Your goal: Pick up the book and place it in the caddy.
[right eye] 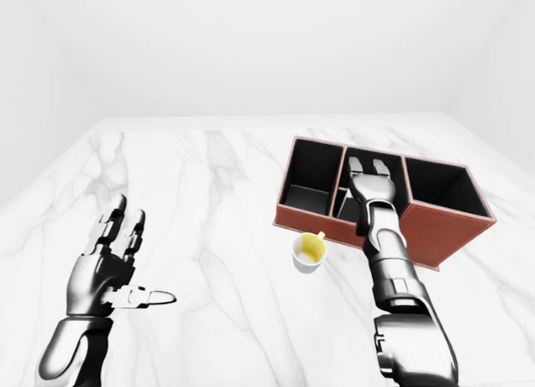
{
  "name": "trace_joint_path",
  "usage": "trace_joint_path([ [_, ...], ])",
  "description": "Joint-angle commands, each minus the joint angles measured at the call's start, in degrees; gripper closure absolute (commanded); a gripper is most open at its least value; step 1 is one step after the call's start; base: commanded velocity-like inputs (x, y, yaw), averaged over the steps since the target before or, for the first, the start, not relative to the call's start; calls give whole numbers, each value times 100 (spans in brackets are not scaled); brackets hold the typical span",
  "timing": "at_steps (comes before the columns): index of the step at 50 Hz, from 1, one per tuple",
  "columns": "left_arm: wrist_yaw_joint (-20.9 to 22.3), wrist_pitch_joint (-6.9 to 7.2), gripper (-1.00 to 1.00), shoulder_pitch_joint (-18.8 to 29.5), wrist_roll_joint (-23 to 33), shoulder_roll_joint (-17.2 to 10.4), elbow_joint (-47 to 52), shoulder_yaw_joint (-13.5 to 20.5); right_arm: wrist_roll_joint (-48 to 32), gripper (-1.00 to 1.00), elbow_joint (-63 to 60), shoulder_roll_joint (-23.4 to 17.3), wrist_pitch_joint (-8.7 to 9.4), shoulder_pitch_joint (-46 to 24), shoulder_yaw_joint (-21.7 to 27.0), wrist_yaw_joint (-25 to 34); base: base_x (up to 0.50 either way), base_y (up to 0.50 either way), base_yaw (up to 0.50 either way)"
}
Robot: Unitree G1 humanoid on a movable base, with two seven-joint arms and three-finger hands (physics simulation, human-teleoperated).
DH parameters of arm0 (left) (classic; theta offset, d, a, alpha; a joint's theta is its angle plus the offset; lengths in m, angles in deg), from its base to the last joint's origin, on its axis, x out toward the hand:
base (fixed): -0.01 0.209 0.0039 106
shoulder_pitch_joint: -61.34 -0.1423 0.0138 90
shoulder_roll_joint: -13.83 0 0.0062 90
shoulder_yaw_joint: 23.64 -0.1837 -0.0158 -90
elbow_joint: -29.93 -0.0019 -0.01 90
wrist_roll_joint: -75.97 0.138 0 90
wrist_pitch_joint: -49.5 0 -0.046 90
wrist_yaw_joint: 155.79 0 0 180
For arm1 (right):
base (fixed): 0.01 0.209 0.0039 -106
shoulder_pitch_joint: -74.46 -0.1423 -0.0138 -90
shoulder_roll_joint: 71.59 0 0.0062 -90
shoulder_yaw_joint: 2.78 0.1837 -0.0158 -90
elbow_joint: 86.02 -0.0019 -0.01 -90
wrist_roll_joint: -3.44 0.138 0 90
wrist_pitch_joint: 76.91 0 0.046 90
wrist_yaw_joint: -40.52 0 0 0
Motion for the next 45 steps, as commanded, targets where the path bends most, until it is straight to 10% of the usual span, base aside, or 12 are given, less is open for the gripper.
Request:
trace_joint_path([
  [1, -36, 6, -100, -19, 29, -10, 28, -95, -308, -100, -3514, 260, 0, 1205, 569, 1623, 0, 0, 0],
  [11, -100, 89, -100, 51, 88, -41, 87, -175, 187, -100, -7320, 851, 0, 1729, 1145, 3727, 0, 0, 0],
  [20, -188, 104, -100, 165, 159, -84, 170, -288, 1058, -100, -8704, 1003, 0, 1467, 1229, 3727, 0, 0, 0],
  [35, -406, 104, -100, 326, 266, -113, 409, -333, 4924, -100, -10454, 1514, 0, 2315, 2007, 3727, 0, 0, 0],
  [45, -473, 104, -100, 317, 132, -85, 747, -235, 8333, -100, -10487, 1242, 0, 3308, 3089, 2114, 0, 0, 0],
])
